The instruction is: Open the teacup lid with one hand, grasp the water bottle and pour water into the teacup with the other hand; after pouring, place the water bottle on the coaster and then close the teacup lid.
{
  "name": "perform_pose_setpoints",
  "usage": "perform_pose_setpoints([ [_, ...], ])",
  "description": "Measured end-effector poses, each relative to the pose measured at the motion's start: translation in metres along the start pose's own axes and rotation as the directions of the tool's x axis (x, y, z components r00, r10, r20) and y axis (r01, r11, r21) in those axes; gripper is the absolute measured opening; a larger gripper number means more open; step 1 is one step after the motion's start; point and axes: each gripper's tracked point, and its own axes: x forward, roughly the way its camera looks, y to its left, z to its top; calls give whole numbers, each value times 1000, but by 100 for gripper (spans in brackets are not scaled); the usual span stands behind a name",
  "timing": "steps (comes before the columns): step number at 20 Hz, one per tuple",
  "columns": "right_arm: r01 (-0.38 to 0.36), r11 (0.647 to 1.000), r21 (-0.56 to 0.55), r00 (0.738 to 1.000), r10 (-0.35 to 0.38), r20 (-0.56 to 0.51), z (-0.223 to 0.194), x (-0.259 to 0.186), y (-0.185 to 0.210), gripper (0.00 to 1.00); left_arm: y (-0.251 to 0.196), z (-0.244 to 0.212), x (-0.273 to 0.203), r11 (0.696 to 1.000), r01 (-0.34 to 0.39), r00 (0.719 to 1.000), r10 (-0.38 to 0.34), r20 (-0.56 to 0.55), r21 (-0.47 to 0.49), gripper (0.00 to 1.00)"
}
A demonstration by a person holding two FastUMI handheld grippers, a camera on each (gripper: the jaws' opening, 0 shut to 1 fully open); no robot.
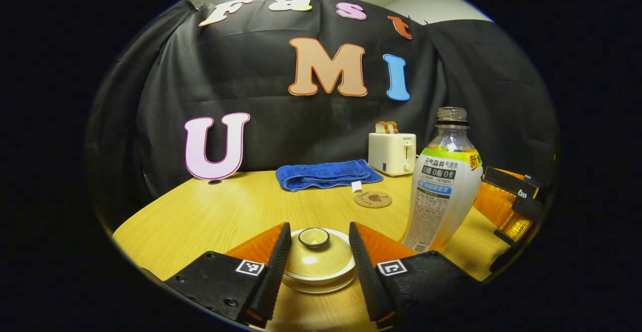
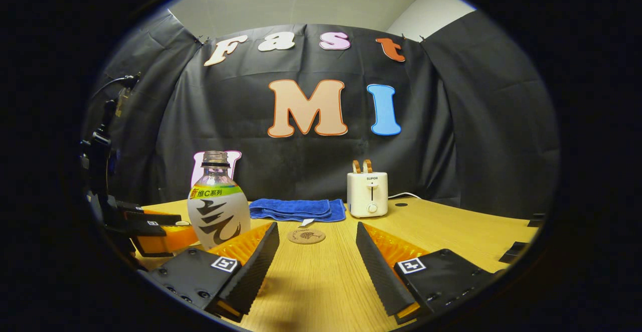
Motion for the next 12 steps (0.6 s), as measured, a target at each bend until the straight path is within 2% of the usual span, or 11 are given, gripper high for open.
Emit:
perform_pose_setpoints([
  [1, 0, 1000, 0, 1000, 0, 0, -1, 1, 0, 94, 1, -1, 0, 1000, -3, 1000, 3, -1, 1, 62],
  [2, 0, 1000, 0, 1000, 0, -1, -1, 1, 0, 99, 2, 0, 0, 1000, -5, 1000, 5, -1, 1, 57],
  [4, 0, 1000, 0, 1000, 0, -4, -1, 1, 1, 95, 2, 0, 1, 1000, -2, 1000, 2, -4, -1, 48],
  [5, 0, 1000, -1, 1000, 0, -5, -2, 1, 1, 98, 2, -1, 0, 1000, -1, 1000, 1, -6, 3, 47],
  [7, 0, 1000, 0, 1000, 0, -5, -2, 0, 0, 98, 3, 1, 0, 1000, -2, 1000, 2, 4, 8, 42],
  [8, 0, 1000, -1, 1000, 0, -5, -1, 1, 0, 94, 3, 1, -2, 1000, -1, 1000, 1, 5, 9, 32],
  [9, 0, 1000, -1, 1000, 0, -5, -1, 1, 0, 94, 2, 1, 2, 1000, 1, 1000, -1, 5, 11, 28],
  [12, -2, 1000, -1, 1000, 2, -7, -1, 1, 1, 94, 4, 1, 1, 1000, 3, 1000, -3, 9, 14, 26],
])
